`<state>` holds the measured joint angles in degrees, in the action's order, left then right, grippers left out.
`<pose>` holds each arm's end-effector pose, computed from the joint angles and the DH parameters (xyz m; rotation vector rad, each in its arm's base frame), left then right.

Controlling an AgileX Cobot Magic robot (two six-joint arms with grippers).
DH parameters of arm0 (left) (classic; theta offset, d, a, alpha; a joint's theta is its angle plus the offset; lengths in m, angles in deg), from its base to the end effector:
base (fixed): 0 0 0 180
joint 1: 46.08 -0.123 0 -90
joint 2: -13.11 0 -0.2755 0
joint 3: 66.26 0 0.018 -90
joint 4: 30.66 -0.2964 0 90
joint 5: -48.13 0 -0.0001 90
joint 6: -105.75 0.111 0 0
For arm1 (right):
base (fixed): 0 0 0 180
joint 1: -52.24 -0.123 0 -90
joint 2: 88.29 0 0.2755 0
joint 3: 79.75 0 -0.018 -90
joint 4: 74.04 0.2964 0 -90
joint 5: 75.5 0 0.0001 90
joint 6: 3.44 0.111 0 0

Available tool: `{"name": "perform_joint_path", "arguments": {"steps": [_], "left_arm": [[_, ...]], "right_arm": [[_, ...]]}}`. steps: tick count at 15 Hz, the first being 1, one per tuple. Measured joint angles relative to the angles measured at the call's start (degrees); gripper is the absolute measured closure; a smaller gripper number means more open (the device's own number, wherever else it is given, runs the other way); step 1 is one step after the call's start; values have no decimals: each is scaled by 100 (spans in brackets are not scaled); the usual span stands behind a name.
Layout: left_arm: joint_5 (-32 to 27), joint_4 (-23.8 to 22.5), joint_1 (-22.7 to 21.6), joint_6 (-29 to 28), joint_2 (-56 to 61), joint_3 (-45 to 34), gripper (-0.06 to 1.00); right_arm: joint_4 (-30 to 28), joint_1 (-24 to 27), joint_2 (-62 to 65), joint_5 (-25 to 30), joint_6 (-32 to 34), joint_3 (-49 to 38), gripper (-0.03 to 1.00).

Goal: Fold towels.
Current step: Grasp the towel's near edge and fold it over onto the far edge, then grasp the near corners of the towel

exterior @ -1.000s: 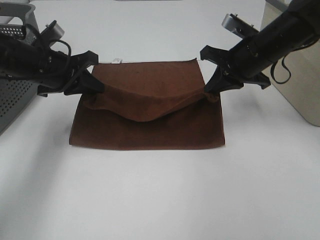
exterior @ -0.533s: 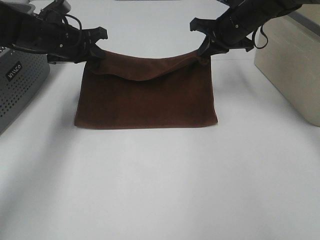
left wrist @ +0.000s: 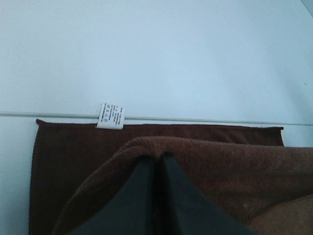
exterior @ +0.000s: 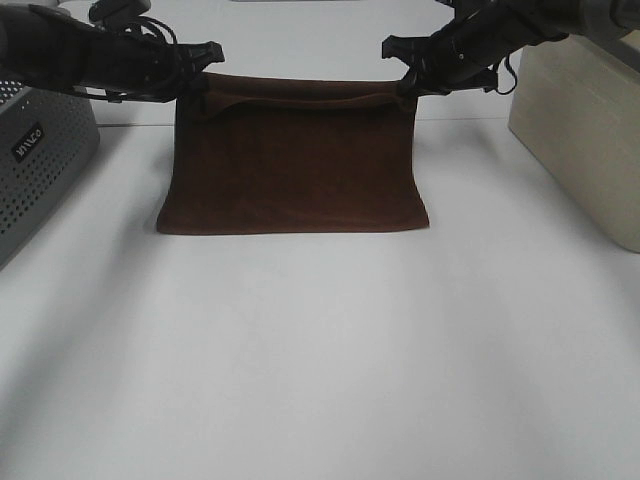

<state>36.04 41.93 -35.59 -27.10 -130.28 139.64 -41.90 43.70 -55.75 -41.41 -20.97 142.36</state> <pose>0.5716 -0.1285 0.1102 -0.1517 2.1519 -0.5779 0.5859 0.1215 0.1349 -0.1197 2.3692 0.5135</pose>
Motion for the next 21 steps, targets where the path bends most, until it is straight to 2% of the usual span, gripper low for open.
{"name": "perform_joint_path", "arguments": {"steps": [3, 5, 6, 8, 9, 10, 12, 14, 15, 16, 18, 21], "left_arm": [[132, 0, 6, 0, -561, 625, 93], [138, 0, 6, 0, -796, 808, 88], [143, 0, 6, 0, -831, 819, 65], [149, 0, 6, 0, -831, 842, 26], [155, 0, 6, 0, -831, 848, 14], [132, -34, 0, 0, -831, 848, 7], [-252, -344, -63, 6, -819, 848, 4], [-1060, -819, -218, 6, -659, 848, 3], [-1289, -877, -269, 6, -607, 848, 3], [-1765, -945, -367, -40, -521, 848, 3], [-2905, -1066, -659, -556, -470, 877, 3], [-3839, -1392, -796, -1261, -470, 877, 3]], "right_arm": [[6, -6, -269, -516, -40, 17, 97], [11, -6, -401, -636, -120, 17, 96], [23, -6, -453, -688, -126, 17, 76], [23, -6, -453, -705, -126, 17, 39], [23, -6, -453, -670, -126, 17, 25], [17, -6, -453, -533, -126, 17, 19], [6, -6, -378, -132, -126, 17, 15], [-40, -6, -269, 258, -126, 17, 14], [-80, -6, -183, 510, -126, 17, 14], [-115, -6, -97, 802, -69, 17, 14], [-298, 0, 138, 1450, 447, 17, 14], [-390, 0, 286, 2349, 808, 17, 14]]}}
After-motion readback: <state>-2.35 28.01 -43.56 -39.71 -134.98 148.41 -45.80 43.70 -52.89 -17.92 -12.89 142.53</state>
